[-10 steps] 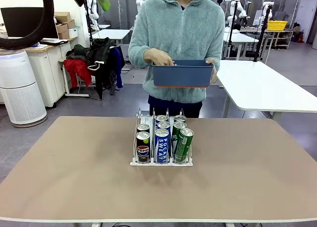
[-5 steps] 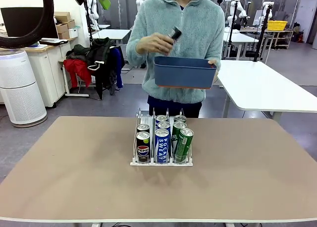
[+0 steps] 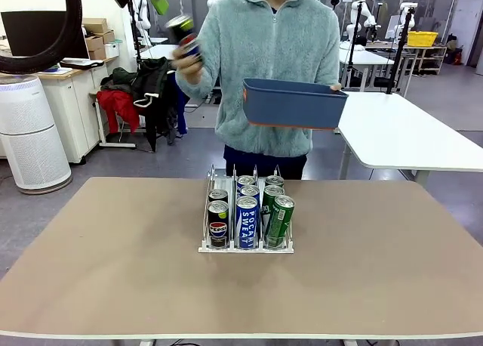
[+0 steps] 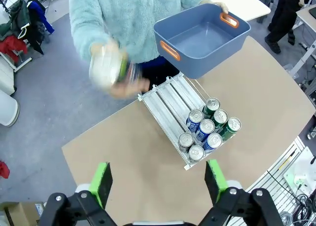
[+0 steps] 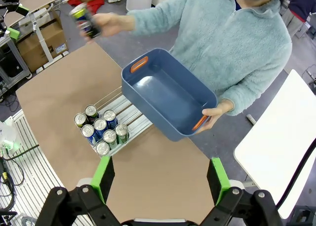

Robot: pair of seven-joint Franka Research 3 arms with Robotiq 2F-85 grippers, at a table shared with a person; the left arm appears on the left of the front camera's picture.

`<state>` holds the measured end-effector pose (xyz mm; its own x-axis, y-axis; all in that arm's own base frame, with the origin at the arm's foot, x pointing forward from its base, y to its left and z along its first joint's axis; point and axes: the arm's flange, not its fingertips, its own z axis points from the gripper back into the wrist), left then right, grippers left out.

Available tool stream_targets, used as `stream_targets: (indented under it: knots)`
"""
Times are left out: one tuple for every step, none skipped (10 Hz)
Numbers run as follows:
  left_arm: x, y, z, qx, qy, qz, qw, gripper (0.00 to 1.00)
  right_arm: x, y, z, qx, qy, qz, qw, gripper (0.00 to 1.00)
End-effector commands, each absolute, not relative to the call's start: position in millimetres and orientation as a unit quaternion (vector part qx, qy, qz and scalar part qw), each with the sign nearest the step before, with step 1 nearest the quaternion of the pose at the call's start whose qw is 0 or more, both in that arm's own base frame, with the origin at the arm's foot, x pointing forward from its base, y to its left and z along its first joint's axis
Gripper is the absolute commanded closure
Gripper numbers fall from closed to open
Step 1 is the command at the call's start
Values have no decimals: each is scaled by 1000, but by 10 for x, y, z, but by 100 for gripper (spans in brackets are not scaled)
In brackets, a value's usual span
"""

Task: Fill the beverage cans into the dispenser.
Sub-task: Pick up the Pepsi coke handed by the human.

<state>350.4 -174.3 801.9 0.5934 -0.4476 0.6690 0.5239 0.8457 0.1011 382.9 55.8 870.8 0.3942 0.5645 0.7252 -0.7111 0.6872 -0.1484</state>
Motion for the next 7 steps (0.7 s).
stream_targets:
  knots:
    - [3506,-1724,8019,-53,-359,-271,892,0,3818,564,8704,93,-392,391,828,0]
    - [3506,-1724,8019,-53,-359,-271,892,0,3818,564,8704,93,-392,391,828,0]
    - [3506,-1724,8019,-53,-359,-271,892,0,3818,564,8704,93,-392,391,828,0]
    - [3506,-1724,8019,-53,-359,-271,892,0,3818,564,8704,93,-392,391,828,0]
    - [3506,-1724,8019,-53,-359,-271,892,0,3818,564,8704,93,-392,391,828,0]
    - [3506,-1724,8019,-53,-359,-271,892,0,3818,564,8704,93,-392,391,828,0]
    - [3506,-1724,8019,-53,-359,-271,892,0,3818,564,8704,93,-392,391,828,0]
